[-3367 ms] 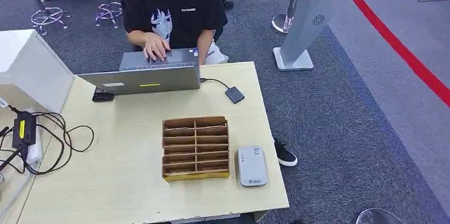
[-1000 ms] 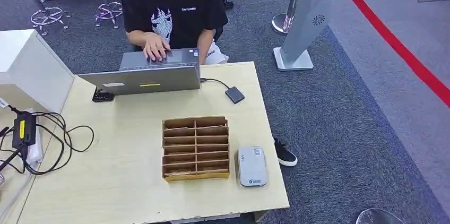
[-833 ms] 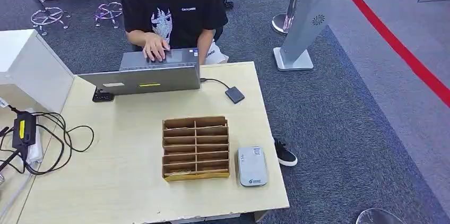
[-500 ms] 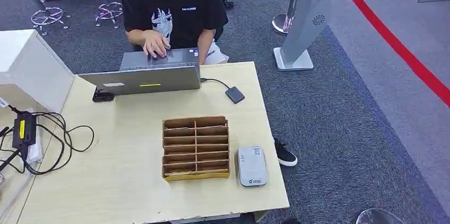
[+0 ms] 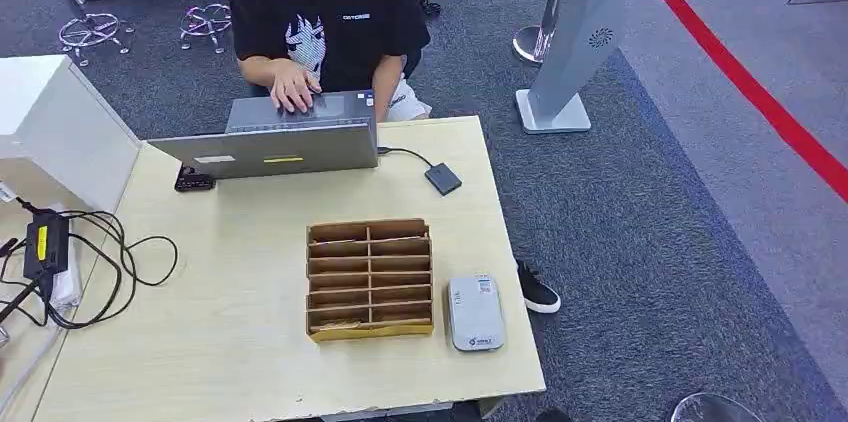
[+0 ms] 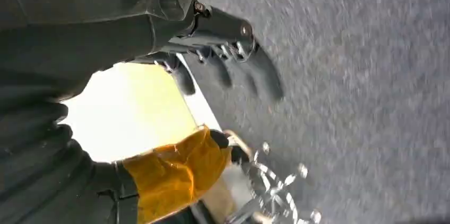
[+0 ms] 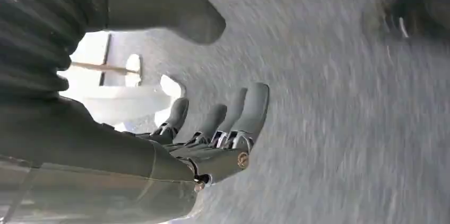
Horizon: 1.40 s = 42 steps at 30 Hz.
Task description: Pass the card to the sensor for recognition and then transmit it.
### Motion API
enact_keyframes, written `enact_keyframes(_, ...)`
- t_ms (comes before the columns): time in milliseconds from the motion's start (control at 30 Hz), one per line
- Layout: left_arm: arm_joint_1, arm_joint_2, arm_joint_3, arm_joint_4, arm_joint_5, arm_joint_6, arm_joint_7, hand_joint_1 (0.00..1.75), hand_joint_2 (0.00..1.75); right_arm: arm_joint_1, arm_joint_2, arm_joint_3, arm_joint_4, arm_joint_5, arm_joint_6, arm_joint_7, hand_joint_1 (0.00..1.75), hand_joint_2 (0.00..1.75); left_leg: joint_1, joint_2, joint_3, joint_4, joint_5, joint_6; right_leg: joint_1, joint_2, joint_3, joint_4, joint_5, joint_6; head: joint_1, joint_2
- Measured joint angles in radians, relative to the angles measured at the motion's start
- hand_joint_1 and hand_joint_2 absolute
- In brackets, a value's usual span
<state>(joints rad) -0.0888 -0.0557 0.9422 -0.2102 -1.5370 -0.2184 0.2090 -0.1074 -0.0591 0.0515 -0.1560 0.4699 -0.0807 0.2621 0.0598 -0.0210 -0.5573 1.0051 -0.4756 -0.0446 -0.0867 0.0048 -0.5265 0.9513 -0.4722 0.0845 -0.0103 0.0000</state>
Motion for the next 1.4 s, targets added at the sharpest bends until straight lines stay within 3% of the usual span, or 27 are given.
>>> enact_keyframes(67, 0.000, 0.003, 0.001, 0.000, 0.007, 0.108, 0.023, 0.00, 1.75, -0.003, -0.013, -0.016, 0.000, -0.045, -0.086, -0.004, 0.00, 1.75, 0.000, 0.000, 0.000, 0.000, 0.000, 0.000, 0.000, 0.000, 0.000, 0.000, 0.000, 0.000, 0.000, 0.000)
enact_keyframes(133, -0.001, 0.014, 0.008, 0.000, 0.019, 0.155, 0.026, 0.00, 1.75, -0.003, -0.025, -0.036, 0.000, -0.061, -0.064, -0.020, 0.00, 1.75, 0.000, 0.000, 0.000, 0.000, 0.000, 0.000, 0.000, 0.000, 0.000, 0.000, 0.000, 0.000, 0.000, 0.000)
enact_keyframes(167, -0.002, 0.027, 0.011, 0.000, 0.021, 0.147, 0.020, 0.00, 1.75, -0.002, -0.031, -0.040, 0.000, -0.060, -0.021, -0.029, 0.00, 0.00, 0.000, 0.000, 0.001, 0.000, 0.000, 0.000, 0.000, 0.000, 0.000, 0.000, 0.000, 0.000, 0.000, 0.000)
enact_keyframes(233, -0.002, 0.034, 0.013, 0.000, 0.021, 0.127, 0.007, 0.00, 1.75, -0.002, -0.035, -0.041, 0.000, -0.052, 0.036, -0.035, 0.00, 0.00, 0.000, 0.000, 0.001, 0.000, 0.000, 0.000, 0.000, 0.001, 0.000, 0.000, 0.000, 0.000, 0.000, 0.000)
enact_keyframes(333, -0.003, 0.036, 0.013, 0.000, 0.002, 0.036, -0.026, 0.00, 1.75, -0.002, -0.031, -0.032, 0.000, -0.003, 0.174, -0.030, 0.00, 0.00, 0.000, 0.000, 0.001, 0.000, 0.000, 0.000, 0.000, 0.001, 0.000, 0.000, 0.000, 0.000, 0.000, 0.000)
enact_keyframes(400, -0.003, 0.033, 0.010, 0.000, -0.001, 0.001, -0.032, 0.00, 1.75, 0.001, -0.018, -0.023, 0.001, 0.010, 0.183, 0.012, 0.00, 0.00, 0.000, 0.000, 0.000, 0.000, 0.000, 0.000, 0.000, 0.001, 0.000, 0.000, 0.000, 0.000, 0.000, 0.000)
enact_keyframes(433, -0.002, 0.027, 0.004, 0.000, -0.001, 0.003, -0.032, 0.00, 1.75, 0.005, -0.012, -0.019, 0.001, 0.011, 0.143, 0.031, 0.00, 1.75, 0.000, 0.000, 0.000, 0.000, 0.000, 0.000, 0.000, 0.000, 0.000, 0.000, 0.000, 0.000, -0.001, 0.000)
enact_keyframes(500, -0.001, 0.018, 0.002, 0.000, 0.000, 0.055, -0.013, 0.00, 1.75, 0.008, -0.008, -0.022, 0.000, -0.012, -0.016, 0.043, 0.00, 1.75, 0.000, 0.000, 0.000, 0.000, 0.000, 0.000, 0.000, 0.000, 0.000, 0.000, 0.000, 0.000, 0.000, 0.000)
enact_keyframes(567, -0.001, 0.017, 0.002, 0.000, 0.003, 0.124, 0.004, 0.00, 1.75, 0.008, -0.019, -0.037, 0.000, -0.038, -0.092, 0.037, 0.00, 1.75, 0.000, 0.000, 0.000, 0.000, 0.000, 0.000, 0.000, 0.001, 0.000, 0.000, 0.000, 0.000, 0.000, 0.000)
enact_keyframes(633, -0.001, 0.023, 0.003, 0.000, 0.009, 0.172, 0.009, 0.00, 1.75, 0.008, -0.034, -0.054, 0.000, -0.056, -0.079, 0.022, 0.00, 1.75, 0.000, 0.000, 0.000, 0.000, 0.000, 0.000, 0.000, 0.000, 0.000, 0.000, 0.000, 0.000, 0.000, 0.000)
enact_keyframes(700, -0.002, 0.031, 0.004, 0.000, 0.011, 0.161, 0.002, 0.00, 1.75, 0.009, -0.040, -0.063, 0.000, -0.052, -0.024, 0.015, 0.00, 1.75, 0.000, 0.000, 0.001, 0.000, 0.000, 0.000, 0.000, 0.000, 0.000, 0.000, 0.000, 0.000, 0.000, 0.000)
enact_keyframes(800, -0.003, 0.036, 0.004, 0.001, 0.002, 0.059, -0.041, 0.00, 1.75, 0.010, -0.039, -0.050, 0.001, 0.002, 0.170, -0.006, 0.00, 1.75, 0.000, 0.000, 0.001, 0.000, 0.000, 0.000, 0.000, 0.001, -0.001, 0.001, 0.000, 0.000, 0.000, 0.000)
enact_keyframes(867, -0.003, 0.034, 0.003, 0.003, 0.000, -0.006, -0.055, 0.00, 1.75, 0.011, -0.027, -0.044, 0.001, 0.001, 0.223, -0.014, 0.00, 1.75, 0.000, 0.000, 0.001, 0.000, 0.000, 0.000, 0.000, 0.001, -0.001, 0.001, 0.000, 0.000, 0.000, 0.000)
enact_keyframes(933, -0.003, 0.024, 0.003, 0.004, 0.000, -0.055, -0.063, 0.00, 1.75, 0.013, -0.010, -0.038, 0.001, 0.010, 0.180, 0.000, 0.00, 1.75, 0.000, 0.000, 0.000, 0.000, 0.000, 0.000, 0.000, 0.001, 0.000, 0.001, 0.000, 0.000, 0.000, 0.000)
enact_keyframes(967, -0.002, 0.018, 0.003, 0.004, 0.000, -0.051, -0.063, 0.00, 1.75, 0.011, -0.004, -0.036, 0.001, 0.014, 0.126, 0.015, 0.00, 1.75, 0.000, 0.000, 0.000, 0.000, 0.000, 0.000, 0.000, 0.001, 0.000, 0.001, 0.000, 0.000, -0.001, 0.000)
enact_keyframes(1000, -0.001, 0.013, 0.003, 0.004, 0.000, -0.030, -0.059, 0.00, 1.75, 0.010, -0.003, -0.036, 0.001, 0.013, 0.057, 0.027, 0.00, 1.75, 0.000, 0.000, 0.000, 0.000, 0.000, 0.000, 0.000, 0.001, 0.000, 0.001, 0.000, 0.000, 0.000, 0.000)
enact_keyframes(1067, 0.000, 0.004, 0.003, 0.004, 0.002, 0.090, -0.032, 0.00, 1.75, 0.008, -0.009, -0.045, 0.000, -0.027, -0.060, 0.021, 0.00, 1.75, 0.000, 0.000, 0.000, 0.000, 0.000, 0.000, 0.000, 0.000, 0.000, 0.000, 0.000, 0.000, 0.001, 0.000)
enact_keyframes(1133, -0.001, 0.010, 0.003, 0.004, 0.006, 0.172, -0.027, 0.00, 1.75, 0.007, -0.023, -0.067, 0.000, -0.059, -0.040, 0.004, 0.00, 1.75, 0.000, 0.000, 0.000, 0.001, 0.000, 0.000, 0.000, 0.000, 0.000, 0.000, 0.000, 0.000, 0.000, 0.000)
enact_keyframes(1233, -0.005, 0.029, 0.004, 0.004, 0.002, 0.177, -0.043, 0.00, 1.75, 0.011, -0.028, -0.079, 0.000, -0.054, 0.087, -0.015, 0.00, 1.75, 0.000, 0.000, 0.001, 0.000, 0.000, 0.000, 0.000, 0.001, -0.001, 0.001, 0.000, 0.000, 0.000, 0.000)
enact_keyframes(1333, -0.017, 0.036, 0.003, 0.004, -0.002, 0.115, -0.067, 0.00, 1.75, 0.018, -0.023, -0.077, 0.001, -0.026, 0.225, -0.018, 0.00, 1.75, 0.000, 0.000, 0.001, 0.000, 0.000, 0.000, 0.000, 0.001, -0.001, 0.002, 0.000, 0.000, 0.000, 0.000)
enact_keyframes(1400, -0.022, 0.035, 0.000, 0.004, -0.002, 0.032, -0.074, 0.00, 1.75, 0.022, -0.008, -0.069, 0.001, -0.003, 0.200, 0.002, 0.00, 1.75, 0.000, 0.000, 0.001, 0.000, 0.000, 0.000, 0.000, 0.001, -0.001, 0.002, 0.000, 0.000, -0.001, 0.000)
